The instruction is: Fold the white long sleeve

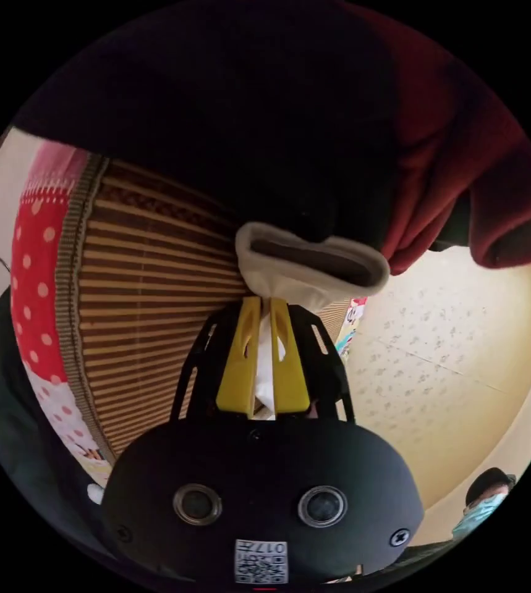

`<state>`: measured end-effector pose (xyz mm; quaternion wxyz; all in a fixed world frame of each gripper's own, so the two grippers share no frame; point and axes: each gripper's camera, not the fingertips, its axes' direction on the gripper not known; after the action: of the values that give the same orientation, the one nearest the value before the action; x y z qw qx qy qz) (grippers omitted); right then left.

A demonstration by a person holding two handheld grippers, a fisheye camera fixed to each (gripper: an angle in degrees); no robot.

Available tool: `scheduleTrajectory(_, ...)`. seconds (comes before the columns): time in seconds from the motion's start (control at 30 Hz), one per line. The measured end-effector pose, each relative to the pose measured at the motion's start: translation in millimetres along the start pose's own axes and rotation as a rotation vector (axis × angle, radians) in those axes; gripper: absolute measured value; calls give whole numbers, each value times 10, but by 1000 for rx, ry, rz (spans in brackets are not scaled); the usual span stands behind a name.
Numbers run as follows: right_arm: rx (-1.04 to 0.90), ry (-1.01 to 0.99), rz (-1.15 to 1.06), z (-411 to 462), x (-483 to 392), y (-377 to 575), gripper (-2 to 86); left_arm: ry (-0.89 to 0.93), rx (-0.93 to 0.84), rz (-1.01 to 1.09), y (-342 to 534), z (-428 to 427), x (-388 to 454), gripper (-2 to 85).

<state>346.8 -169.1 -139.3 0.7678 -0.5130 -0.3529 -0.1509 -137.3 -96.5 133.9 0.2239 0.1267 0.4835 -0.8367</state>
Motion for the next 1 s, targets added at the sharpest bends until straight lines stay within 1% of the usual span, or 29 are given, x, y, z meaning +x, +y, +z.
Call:
scheduleTrajectory(0.03, -10, -7, 0, -31, 31, 7, 26, 5, 13, 20, 46, -40, 49, 34)
scheduleTrajectory(0.1, -26, -9, -9, -73, 61, 15, 26, -17, 53, 221, 266, -288, 509, 31)
scheduleTrajectory(0.13, -36, -7, -14, -98, 75, 18, 26, -27, 76, 280, 342, -368, 662, 31)
scheduleTrajectory(0.2, -49, 0, -14, -131, 84, 22, 26, -30, 176, 521, 701, -611, 1290, 31)
scheduleTrajectory(0.23, -55, 9, -17, -151, 80, 29, 25, -38, 185, 580, 798, -617, 1448, 31)
scheduleTrajectory(0.27, -58, 21, -27, -167, 70, 38, 25, -27, 175, 710, 1003, -553, 1754, 31)
scheduleTrajectory(0.3, -60, 27, -34, -175, 65, 43, 25, 7, 138, 834, 1236, -407, 2022, 31)
scheduleTrajectory(0.33, -61, 36, -49, -189, 60, 55, 24, 26, 115, 889, 1360, -314, 2130, 31)
scheduleTrajectory(0.4, -59, 30, -56, -216, 76, 77, 24, 81, -22, 1072, 1976, 218, 2385, 31)
scheduleTrajectory(0.43, -55, 17, -53, -239, 97, 98, 24, 84, -62, 1101, 2146, 376, 2394, 32)
scheduleTrajectory(0.5, -39, -14, -57, -307, 135, 135, 24, 50, -256, 1194, 2852, 1014, 2249, 40)
scheduleTrajectory(0.53, 3, -48, -64, -426, 168, 160, 24, 28, -319, 1216, 3031, 1170, 2177, 43)
scheduleTrajectory(0.6, 134, -149, -56, -778, 283, 189, 27, -82, -584, 1274, 3633, 1642, 1788, 51)
scheduleTrajectory(0.63, 253, -234, -23, -1084, 425, 202, 34, -103, -644, 1273, 3746, 1708, 1669, 51)
scheduleTrajectory(0.67, 387, -330, 21, -1412, 616, 214, 44, -139, -746, 1254, 3917, 1779, 1424, 52)
scheduleTrajectory(0.7, 456, -380, 45, -1574, 724, 219, 51, -168, -831, 1233, 4038, 1787, 1182, 52)
scheduleTrajectory(0.77, 719, -547, 173, -2145, 1232, 223, 80, -232, -937, 1206, 4156, 1739, 848, 50)
scheduleTrajectory(0.8, 781, -577, 210, -2260, 1364, 223, 85, -282, -1003, 1187, 4200, 1683, 646, 49)
scheduleTrajectory(0.83, 891, -615, 295, -2458, 1627, 222, 95, -304, -1035, 1178, 4213, 1650, 555, 49)
scheduleTrajectory(0.87, 985, -621, 397, -2614, 1874, 221, 103, -348, -1090, 1160, 4220, 1575, 399, 48)
scheduleTrajectory(0.9, 1025, -609, 445, -2685, 1990, 216, 107, -387, -1129, 1156, 4211, 1496, 288, 48)
scheduleTrajectory(0.93, 1061, -545, 550, -2798, 2189, 187, 111, -408, -1143, 1158, 4201, 1456, 246, 47)
scheduleTrajectory(0.97, 1057, -445, 677, -2872, 2364, 146, 115, -449, -1155, 1171, 4172, 1379, 192, 44)
scheduleTrajectory(1.0, 1052, -397, 735, -2892, 2442, 122, 116, -488, -1152, 1188, 4128, 1314, 165, 42)
